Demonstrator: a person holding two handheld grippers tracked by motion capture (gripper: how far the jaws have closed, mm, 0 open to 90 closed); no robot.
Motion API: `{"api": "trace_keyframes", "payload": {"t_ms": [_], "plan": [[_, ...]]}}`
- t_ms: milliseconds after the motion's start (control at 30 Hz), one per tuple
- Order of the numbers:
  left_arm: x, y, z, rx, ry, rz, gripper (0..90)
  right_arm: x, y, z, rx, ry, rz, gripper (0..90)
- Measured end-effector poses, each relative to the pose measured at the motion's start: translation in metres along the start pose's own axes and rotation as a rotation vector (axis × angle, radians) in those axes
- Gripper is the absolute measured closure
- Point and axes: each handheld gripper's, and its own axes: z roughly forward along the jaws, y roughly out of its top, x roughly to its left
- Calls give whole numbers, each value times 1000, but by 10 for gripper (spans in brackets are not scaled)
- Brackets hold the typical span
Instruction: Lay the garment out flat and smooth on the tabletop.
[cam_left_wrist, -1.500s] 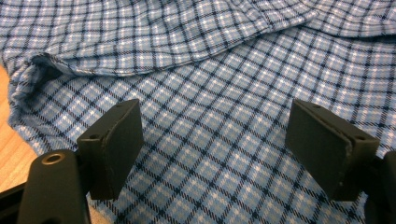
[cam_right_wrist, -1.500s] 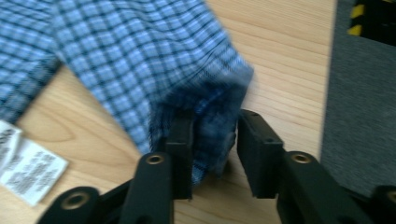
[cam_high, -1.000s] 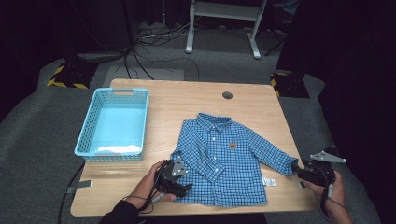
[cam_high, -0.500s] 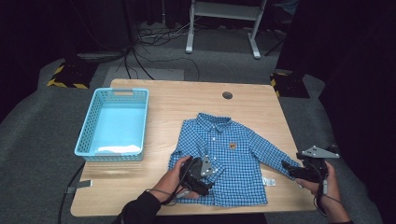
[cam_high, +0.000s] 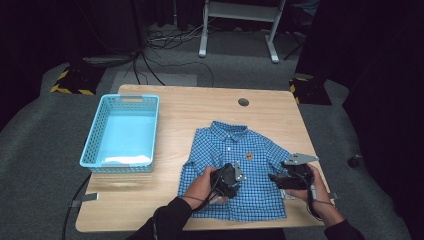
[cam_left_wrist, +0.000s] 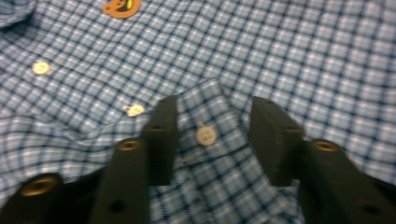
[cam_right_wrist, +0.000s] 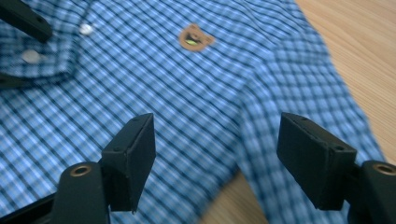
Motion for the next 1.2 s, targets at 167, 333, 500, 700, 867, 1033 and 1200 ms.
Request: {"api": "trace_keyframes", "payload": {"t_ms": [167, 333, 500, 700, 867, 1033, 1200], "plan": [[4, 2, -2, 11, -18, 4, 754, 12, 13, 17, 6, 17, -27, 301], [1, 2, -4, 8, -3, 33, 786, 18, 10, 37, 59, 26, -35, 303], [0, 2, -7, 8, -41, 55, 900, 14, 3, 41, 54, 39, -8, 305], [0, 7, -12, -14, -59, 53, 900, 15, 2, 39, 50, 35, -19, 307], [3, 6, -25, -43, -42, 49, 900, 15, 1, 39, 42, 37, -12, 302], [10, -2, -39, -66, -14, 20, 900, 14, 1, 40, 46, 34, -14, 283], [18, -19, -55, -106, 10, -26, 900, 12, -1, 40, 36, 40, -3, 280]]}}
